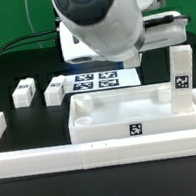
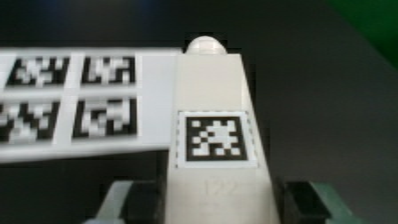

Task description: Assemble desk

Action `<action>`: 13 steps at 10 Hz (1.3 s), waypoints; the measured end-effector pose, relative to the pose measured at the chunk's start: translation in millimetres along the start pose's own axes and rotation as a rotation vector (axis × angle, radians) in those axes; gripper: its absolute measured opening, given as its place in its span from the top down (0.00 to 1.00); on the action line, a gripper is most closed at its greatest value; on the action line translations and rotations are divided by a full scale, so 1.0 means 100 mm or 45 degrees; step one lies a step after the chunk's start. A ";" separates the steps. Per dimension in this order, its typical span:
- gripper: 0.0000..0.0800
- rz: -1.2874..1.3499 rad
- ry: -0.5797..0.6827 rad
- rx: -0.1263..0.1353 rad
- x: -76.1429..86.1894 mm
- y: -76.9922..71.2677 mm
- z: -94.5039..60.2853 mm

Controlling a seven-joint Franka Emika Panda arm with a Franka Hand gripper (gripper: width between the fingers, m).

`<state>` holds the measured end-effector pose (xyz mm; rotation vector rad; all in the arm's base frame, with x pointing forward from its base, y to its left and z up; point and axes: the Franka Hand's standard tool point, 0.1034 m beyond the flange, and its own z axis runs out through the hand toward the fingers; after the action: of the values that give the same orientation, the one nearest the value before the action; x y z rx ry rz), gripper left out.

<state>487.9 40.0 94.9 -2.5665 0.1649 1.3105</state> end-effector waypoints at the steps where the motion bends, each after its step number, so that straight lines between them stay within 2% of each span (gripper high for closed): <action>1: 0.64 -0.014 0.066 0.003 -0.08 -0.03 -0.17; 3: 0.64 -0.038 0.187 -0.001 -0.12 -0.12 -0.46; 4: 0.64 -0.045 0.236 -0.005 -0.07 -0.16 -0.51; 5: 0.64 -0.045 0.377 -0.008 0.02 -0.17 -0.59; 8: 0.64 -0.026 0.657 -0.008 0.04 -0.11 -0.65; 9: 0.64 -0.005 0.745 0.007 0.06 -0.06 -0.76; 10: 0.64 0.051 0.837 0.058 -0.01 -0.02 -0.88; 13: 0.64 0.044 1.179 0.024 0.07 -0.02 -0.92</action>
Offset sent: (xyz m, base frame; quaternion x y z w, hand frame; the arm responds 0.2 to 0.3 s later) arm 0.0219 0.0090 0.0156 -0.0317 0.0656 -0.0374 0.9966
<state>564.3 16.6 141.4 -2.9390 0.3761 0.0318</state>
